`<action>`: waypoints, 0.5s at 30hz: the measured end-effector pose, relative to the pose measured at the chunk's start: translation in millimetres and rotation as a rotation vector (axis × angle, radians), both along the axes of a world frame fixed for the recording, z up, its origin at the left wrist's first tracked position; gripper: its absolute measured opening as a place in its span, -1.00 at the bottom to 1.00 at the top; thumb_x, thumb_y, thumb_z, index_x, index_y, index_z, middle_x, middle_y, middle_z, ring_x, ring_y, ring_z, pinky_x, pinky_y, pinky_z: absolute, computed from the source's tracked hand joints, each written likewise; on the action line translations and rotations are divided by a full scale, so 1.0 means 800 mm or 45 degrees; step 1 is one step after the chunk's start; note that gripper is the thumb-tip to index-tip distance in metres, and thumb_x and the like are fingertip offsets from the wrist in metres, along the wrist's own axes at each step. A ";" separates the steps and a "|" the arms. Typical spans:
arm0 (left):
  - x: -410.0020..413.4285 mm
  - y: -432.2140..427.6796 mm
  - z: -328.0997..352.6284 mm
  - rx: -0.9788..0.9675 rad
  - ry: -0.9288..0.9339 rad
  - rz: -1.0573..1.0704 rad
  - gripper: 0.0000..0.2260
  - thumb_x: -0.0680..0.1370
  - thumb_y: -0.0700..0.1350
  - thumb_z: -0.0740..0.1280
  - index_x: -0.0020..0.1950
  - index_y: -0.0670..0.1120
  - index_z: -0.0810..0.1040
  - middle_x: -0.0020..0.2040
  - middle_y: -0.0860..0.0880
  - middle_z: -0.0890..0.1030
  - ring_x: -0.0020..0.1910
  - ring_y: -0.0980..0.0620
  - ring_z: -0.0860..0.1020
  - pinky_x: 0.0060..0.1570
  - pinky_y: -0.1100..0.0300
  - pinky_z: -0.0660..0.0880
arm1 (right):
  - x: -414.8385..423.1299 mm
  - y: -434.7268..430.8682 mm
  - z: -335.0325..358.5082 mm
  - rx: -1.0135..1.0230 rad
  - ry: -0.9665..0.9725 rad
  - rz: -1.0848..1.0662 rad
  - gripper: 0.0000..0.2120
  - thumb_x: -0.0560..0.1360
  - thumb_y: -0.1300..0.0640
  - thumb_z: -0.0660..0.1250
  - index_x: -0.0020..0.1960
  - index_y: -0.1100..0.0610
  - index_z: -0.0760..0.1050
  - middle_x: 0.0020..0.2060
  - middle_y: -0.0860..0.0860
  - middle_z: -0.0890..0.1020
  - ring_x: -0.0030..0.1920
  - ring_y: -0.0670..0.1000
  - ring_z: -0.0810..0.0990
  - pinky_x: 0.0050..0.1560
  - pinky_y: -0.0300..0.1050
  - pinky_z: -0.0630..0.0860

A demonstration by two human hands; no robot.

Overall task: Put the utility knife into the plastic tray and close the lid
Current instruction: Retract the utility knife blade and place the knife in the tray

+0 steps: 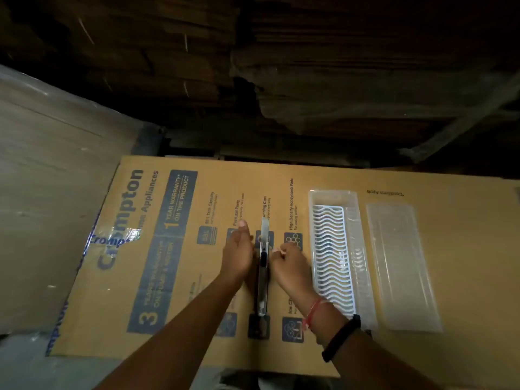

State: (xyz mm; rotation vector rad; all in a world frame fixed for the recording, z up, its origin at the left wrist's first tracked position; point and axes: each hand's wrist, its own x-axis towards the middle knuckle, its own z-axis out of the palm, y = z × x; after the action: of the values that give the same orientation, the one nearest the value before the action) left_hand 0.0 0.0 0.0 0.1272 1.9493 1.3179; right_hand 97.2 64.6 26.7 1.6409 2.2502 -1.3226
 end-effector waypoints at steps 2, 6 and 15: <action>-0.001 0.006 0.001 -0.044 -0.028 0.004 -0.06 0.31 0.64 -0.11 -0.12 -0.21 0.56 -0.18 -0.31 0.60 -0.16 -0.27 0.59 -0.01 -0.16 0.49 | 0.000 -0.001 -0.003 0.029 0.006 -0.034 -0.77 0.55 0.09 0.19 0.09 0.19 0.52 0.00 0.15 0.64 0.02 0.18 0.59 -0.02 -0.01 0.51; 0.009 0.009 0.005 -0.091 -0.093 0.004 0.01 0.14 0.71 -0.13 -0.20 -0.21 0.50 -0.26 -0.25 0.54 -0.24 -0.16 0.54 -0.06 -0.03 0.45 | -0.003 -0.008 -0.005 -0.074 -0.018 -0.119 -0.80 0.47 0.25 0.20 -0.04 0.18 0.59 -0.13 0.11 0.67 -0.08 0.16 0.61 -0.12 -0.06 0.54; 0.006 0.014 -0.006 -0.132 -0.201 -0.045 -0.44 0.49 0.38 0.07 -0.30 -0.11 0.41 -0.39 -0.05 0.41 -0.41 -0.03 0.36 -0.22 0.09 0.31 | -0.019 0.002 -0.031 -0.311 0.088 -0.493 -0.83 0.51 0.21 0.32 -0.06 0.26 0.66 -0.12 0.19 0.72 -0.10 0.14 0.67 -0.06 0.00 0.61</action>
State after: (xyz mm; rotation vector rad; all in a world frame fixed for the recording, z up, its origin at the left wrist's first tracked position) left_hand 5.2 10.8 -4.7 0.0064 1.8683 1.1659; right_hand 81.8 66.6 1.9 2.0281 1.7666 -1.6791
